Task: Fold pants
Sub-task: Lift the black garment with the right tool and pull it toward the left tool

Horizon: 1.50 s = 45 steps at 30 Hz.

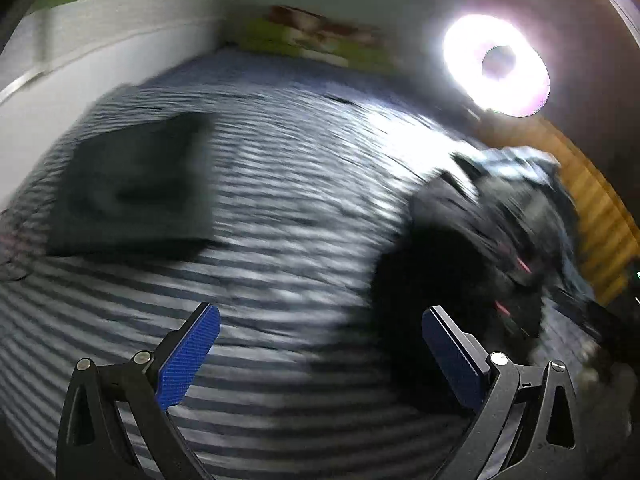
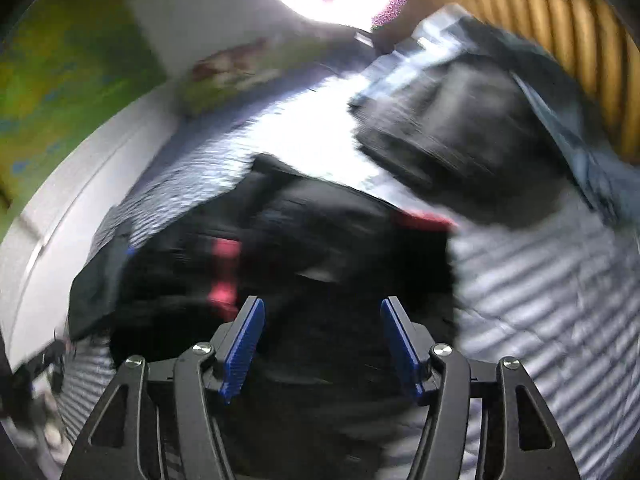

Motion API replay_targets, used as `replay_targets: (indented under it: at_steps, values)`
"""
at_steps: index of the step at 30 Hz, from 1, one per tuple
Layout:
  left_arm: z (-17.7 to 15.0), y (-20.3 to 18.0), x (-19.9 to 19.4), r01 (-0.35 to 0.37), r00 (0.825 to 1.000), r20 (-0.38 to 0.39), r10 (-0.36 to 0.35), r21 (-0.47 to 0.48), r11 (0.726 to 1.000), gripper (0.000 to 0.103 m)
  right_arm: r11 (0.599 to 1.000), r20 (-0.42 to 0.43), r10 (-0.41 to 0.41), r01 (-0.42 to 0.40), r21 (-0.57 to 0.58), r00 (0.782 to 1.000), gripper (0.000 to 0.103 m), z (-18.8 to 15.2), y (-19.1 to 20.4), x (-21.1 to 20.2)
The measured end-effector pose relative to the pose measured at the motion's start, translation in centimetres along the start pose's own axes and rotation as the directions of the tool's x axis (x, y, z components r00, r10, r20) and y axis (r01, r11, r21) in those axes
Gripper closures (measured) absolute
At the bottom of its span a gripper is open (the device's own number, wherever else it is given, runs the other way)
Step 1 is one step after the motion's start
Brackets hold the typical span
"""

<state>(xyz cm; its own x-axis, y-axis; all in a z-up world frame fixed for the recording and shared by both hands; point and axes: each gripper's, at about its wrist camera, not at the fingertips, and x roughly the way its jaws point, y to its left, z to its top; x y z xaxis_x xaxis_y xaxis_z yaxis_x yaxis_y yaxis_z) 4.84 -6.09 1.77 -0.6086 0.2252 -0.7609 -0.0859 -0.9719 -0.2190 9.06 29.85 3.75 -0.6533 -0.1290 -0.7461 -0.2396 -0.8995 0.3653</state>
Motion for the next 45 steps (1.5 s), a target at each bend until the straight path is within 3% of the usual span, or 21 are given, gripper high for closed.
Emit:
replay_targets:
  at_steps: [5, 10, 16, 17, 19, 21, 22, 24, 28, 33, 38, 40, 41, 42, 43, 45]
  values:
    - [-0.3, -9.4, 3.1, 0.04, 0.997, -0.068, -0.029, 0.17, 0.985, 0.001, 0.994, -0.052, 0.038, -0.033, 0.102, 0.998, 0.046, -0.6, -4.0, 1.8]
    - [0.4, -16.1, 6.2, -0.072, 0.995, -0.04, 0.092, 0.351, 0.933, 0.001, 0.977, -0.047, 0.115, -0.104, 0.184, 0.992, 0.043, 1.6, -5.7, 3.3]
    - [0.5, -18.1, 13.2, -0.162, 0.971, -0.088, 0.224, 0.452, 0.877, 0.001, 0.964, -0.093, 0.187, -0.164, 0.211, 0.978, 0.043, 2.9, -5.8, 6.3]
    - [0.4, -17.9, 13.7, -0.162, 0.971, -0.088, 0.224, 0.447, 0.88, 0.001, 0.966, -0.099, 0.185, -0.163, 0.203, 0.978, 0.044, 2.9, -5.8, 6.4]
    - [0.7, -17.3, 14.0, -0.147, 0.976, -0.086, 0.198, 0.407, 0.902, 0.007, 0.972, -0.097, 0.173, -0.154, 0.176, 0.98, 0.058, 2.9, -5.8, 6.1]
    - [0.9, -16.9, 14.0, -0.133, 0.98, -0.09, 0.179, 0.376, 0.917, 0.028, 0.972, -0.091, 0.188, -0.172, 0.159, 0.978, 0.076, 3.0, -6.0, 5.4]
    - [1.0, -16.7, 13.7, -0.123, 0.982, -0.092, 0.167, 0.365, 0.923, 0.038, 0.97, -0.079, 0.198, -0.184, 0.156, 0.977, 0.079, 3.1, -6.4, 4.8]
    - [0.9, -16.6, 13.2, -0.109, 0.984, -0.094, 0.153, 0.364, 0.925, 0.047, 0.97, -0.062, 0.2, -0.189, 0.152, 0.978, 0.088, 3.1, -6.7, 4.1]
    - [0.4, -16.7, 11.4, -0.107, 0.986, -0.079, 0.149, 0.383, 0.918, 0.067, 0.968, -0.038, 0.209, -0.201, 0.148, 0.977, 0.088, 3.1, -7.4, 3.2]
    - [0.1, -15.6, 8.3, -0.05, 0.992, -0.09, 0.084, 0.327, 0.944, 0.076, 0.976, -0.004, 0.171, -0.168, 0.135, 0.985, 0.085, 3.7, -7.8, 2.6]
    - [-0.4, -10.5, 3.8, 0.022, 0.994, -0.112, -0.004, 0.163, 0.986, 0.077, 0.974, -0.028, 0.197, -0.192, 0.117, 0.98, 0.072, 3.8, -7.4, 2.4]
    - [-1.3, -8.5, 3.0, 0.014, 0.989, -0.145, 0.01, 0.165, 0.986, 0.064, 0.974, -0.053, 0.208, -0.202, 0.103, 0.977, 0.065, 3.7, -6.9, 2.8]
    - [-1.7, -7.9, 2.8, -0.022, 0.988, -0.146, 0.048, 0.175, 0.984, 0.057, 0.973, -0.058, 0.214, -0.207, 0.104, 0.975, 0.064, 3.6, -6.7, 3.0]
    - [-2.2, -7.2, 2.5, -0.077, 0.984, -0.142, 0.104, 0.184, 0.98, 0.04, 0.972, -0.062, 0.219, -0.211, 0.107, 0.974, 0.064, 3.6, -6.5, 3.1]
    - [-2.5, -6.9, 2.1, -0.103, 0.982, -0.139, 0.13, 0.185, 0.977, 0.033, 0.969, -0.064, 0.227, -0.219, 0.112, 0.972, 0.064, 3.7, -6.2, 3.3]
    - [-2.7, -6.7, 1.1, -0.105, 0.984, -0.126, 0.13, 0.187, 0.977, 0.032, 0.967, -0.069, 0.242, -0.234, 0.104, 0.968, 0.061, 3.9, -5.4, 3.5]
